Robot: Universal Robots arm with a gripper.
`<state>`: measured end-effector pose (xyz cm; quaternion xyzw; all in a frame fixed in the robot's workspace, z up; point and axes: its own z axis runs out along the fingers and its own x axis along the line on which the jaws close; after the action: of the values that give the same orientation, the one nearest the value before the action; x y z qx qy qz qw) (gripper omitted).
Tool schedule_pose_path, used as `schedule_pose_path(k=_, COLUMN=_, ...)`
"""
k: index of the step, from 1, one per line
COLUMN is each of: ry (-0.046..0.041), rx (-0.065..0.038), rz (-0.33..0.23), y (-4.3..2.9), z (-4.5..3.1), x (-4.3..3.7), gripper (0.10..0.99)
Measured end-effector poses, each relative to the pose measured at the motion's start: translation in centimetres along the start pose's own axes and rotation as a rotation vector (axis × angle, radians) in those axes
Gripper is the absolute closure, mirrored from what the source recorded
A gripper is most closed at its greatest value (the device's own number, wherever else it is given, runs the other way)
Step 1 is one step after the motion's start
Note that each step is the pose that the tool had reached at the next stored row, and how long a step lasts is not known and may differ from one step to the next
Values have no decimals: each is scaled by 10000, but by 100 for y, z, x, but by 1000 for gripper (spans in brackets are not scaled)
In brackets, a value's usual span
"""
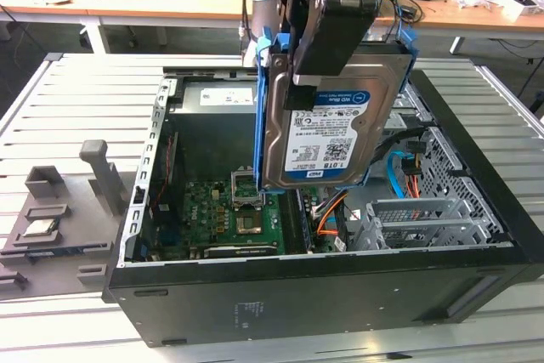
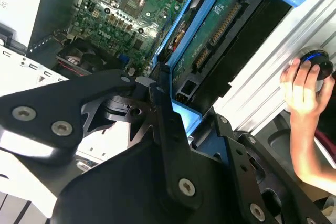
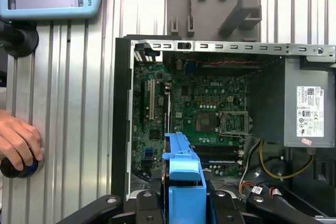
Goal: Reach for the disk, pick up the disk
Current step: 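Pick up the disk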
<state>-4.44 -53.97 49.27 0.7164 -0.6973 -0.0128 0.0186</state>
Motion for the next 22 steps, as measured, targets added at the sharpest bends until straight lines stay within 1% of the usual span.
schedule_pose_path(k=2, ry=-1, rx=0, rz=0, y=2, z=2, x=64, gripper=722)
schedule_pose_path(k=7, ry=0, rx=0, rz=0, y=4, z=3, x=167, gripper=722)
schedule_pose_path(k=13, ry=0, rx=0, rz=-1, y=7, z=5, x=271, gripper=722)
schedule_pose_path(k=16, ry=-1, rx=0, rz=0, y=8, z=6, x=307, gripper=722)
schedule_pose_path(k=22, ry=-1, rx=0, rz=-1, y=11, z=8, x=422, gripper=722)
